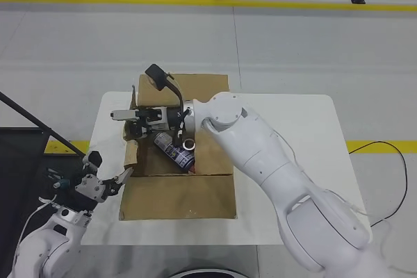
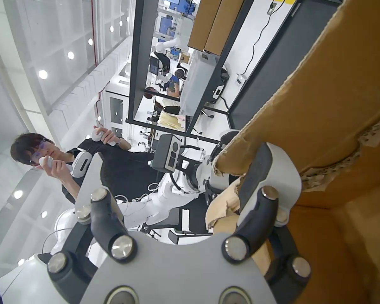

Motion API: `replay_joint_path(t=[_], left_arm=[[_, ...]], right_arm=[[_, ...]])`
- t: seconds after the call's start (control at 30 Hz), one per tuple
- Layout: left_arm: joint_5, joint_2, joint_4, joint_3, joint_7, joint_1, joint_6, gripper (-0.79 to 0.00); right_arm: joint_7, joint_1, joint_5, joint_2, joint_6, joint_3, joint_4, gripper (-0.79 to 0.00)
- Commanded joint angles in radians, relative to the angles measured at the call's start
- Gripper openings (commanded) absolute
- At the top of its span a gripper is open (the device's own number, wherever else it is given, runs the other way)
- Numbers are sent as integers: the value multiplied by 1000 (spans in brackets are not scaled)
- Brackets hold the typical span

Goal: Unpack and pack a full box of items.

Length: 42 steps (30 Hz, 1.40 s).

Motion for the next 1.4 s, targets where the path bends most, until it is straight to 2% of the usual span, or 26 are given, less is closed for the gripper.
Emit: replay_joint_path(t=[0.0, 0.43, 0.7, 0.87, 1.07, 1.17, 1.27, 1.37], left_arm=[[-15, 0, 6, -8, 1, -2, 1, 0], [-108, -2, 54, -113, 40, 45, -27, 0], [-132, -1, 109, -128, 18, 29, -46, 0], [-138, -1, 149, -108, -10, -3, -50, 0], [-130, 0, 180, -96, -25, -30, -44, 0], [-129, 0, 189, -94, -30, -39, -44, 0], [-129, 0, 188, -93, -34, -42, -42, 0], [-132, -1, 170, -98, -30, -32, -43, 0]], right_arm=[[18, 5, 7, -6, -7, 2, 14, 0], [106, 16, -4, -11, -80, 34, 59, 0], [136, -2, -31, 33, -164, 99, 22, 0], [205, -74, -25, 92, -127, 169, -145, 0], [229, -244, -115, 186, -102, 291, -447, 0], [191, -337, -204, 225, -93, 369, -582, 0], [138, -426, -281, 253, -43, 428, -706, 0], [107, -451, -310, 261, -24, 451, -734, 0]])
